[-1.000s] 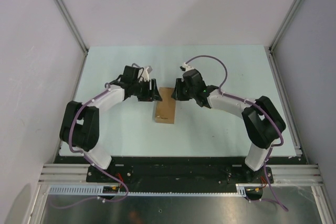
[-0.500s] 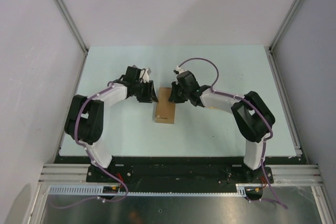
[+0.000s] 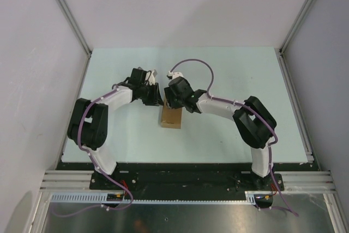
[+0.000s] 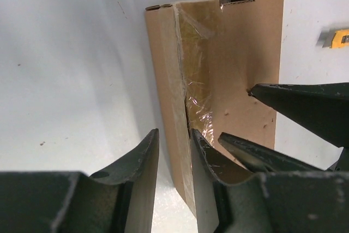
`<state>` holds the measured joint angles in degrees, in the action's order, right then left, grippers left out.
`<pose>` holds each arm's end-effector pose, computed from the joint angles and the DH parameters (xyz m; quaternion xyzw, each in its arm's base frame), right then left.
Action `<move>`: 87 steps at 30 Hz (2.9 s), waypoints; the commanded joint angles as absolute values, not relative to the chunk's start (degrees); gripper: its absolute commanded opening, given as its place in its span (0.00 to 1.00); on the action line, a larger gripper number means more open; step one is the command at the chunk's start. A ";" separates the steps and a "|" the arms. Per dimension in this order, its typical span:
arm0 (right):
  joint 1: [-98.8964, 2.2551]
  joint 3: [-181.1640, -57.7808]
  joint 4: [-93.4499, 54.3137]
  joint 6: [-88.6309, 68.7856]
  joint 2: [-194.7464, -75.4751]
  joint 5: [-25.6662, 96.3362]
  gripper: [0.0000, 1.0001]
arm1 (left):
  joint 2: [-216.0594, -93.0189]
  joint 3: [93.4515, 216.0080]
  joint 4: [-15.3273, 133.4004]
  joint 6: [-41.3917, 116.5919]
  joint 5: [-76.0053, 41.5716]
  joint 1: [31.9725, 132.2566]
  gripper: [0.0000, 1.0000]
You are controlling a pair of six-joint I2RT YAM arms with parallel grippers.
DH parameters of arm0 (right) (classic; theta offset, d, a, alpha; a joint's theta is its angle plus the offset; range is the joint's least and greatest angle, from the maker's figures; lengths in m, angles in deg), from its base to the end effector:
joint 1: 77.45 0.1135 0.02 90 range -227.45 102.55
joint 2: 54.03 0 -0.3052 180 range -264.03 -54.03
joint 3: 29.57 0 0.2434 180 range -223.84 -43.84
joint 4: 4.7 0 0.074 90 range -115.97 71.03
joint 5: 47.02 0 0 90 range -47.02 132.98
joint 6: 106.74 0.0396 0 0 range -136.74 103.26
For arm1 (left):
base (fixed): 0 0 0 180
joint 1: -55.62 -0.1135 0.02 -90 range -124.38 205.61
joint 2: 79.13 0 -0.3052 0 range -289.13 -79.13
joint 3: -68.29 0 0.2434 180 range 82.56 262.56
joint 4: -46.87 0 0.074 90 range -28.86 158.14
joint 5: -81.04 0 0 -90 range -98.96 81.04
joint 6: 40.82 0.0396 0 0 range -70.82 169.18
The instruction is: Unpack the express box
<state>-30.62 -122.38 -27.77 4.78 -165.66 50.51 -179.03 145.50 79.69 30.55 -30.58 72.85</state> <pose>0.3097 0.3226 0.2431 -0.1735 0.8949 0.1789 0.3702 0.3393 -0.1205 0.2289 0.0441 0.9387 -0.2601 0.2219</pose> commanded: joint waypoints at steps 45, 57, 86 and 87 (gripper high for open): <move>-25.68 -116.17 -31.80 -7.42 -177.08 60.03 0.69 | -181.88 150.24 79.42 28.52 -32.17 68.80 0.31; -26.73 -115.56 -31.63 -7.25 -177.43 59.15 0.65 | -182.67 150.50 79.33 28.70 -35.67 68.80 0.31; -28.67 -114.94 -31.10 -5.22 -177.34 58.09 0.61 | -185.39 147.69 83.55 30.81 -24.34 68.89 0.24; -28.76 -114.94 -31.01 -5.14 -177.34 57.92 0.61 | -185.74 147.86 83.90 30.81 -24.08 68.89 0.24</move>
